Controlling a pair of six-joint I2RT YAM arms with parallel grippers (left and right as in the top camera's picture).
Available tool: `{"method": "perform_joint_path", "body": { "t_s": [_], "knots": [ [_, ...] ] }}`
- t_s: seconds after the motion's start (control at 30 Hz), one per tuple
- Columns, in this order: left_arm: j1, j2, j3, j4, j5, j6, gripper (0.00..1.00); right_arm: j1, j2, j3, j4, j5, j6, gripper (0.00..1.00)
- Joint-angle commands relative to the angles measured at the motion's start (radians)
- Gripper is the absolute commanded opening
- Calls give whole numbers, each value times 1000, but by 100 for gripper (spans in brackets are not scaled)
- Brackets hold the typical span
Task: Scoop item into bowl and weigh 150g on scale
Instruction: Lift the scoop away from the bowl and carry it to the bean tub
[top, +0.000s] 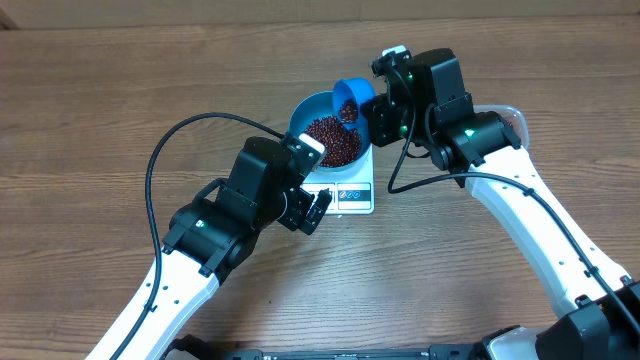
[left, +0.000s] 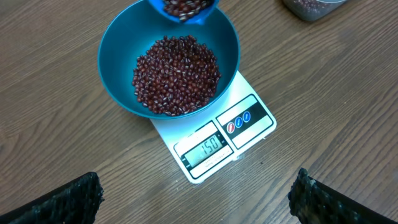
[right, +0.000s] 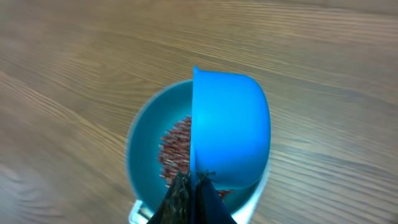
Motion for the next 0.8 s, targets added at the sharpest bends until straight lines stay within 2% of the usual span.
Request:
{"method": "perform_joint_path", "body": {
  "t_s": [0.0,0.27,0.53,0.77],
  "knots": [
    [2,-13,2,2,0,9,100,2,2,18,27,-105,124,4],
    [2,-13,2,2,0,9,99,-16,2,18,138,-171,333,4],
    [2,-13,2,2,0,9,100,-170,2,18,200,-208,522,4],
    [2,-13,2,2,0,9,99,-348,2,18,181,-347,529,4]
  ]
}}
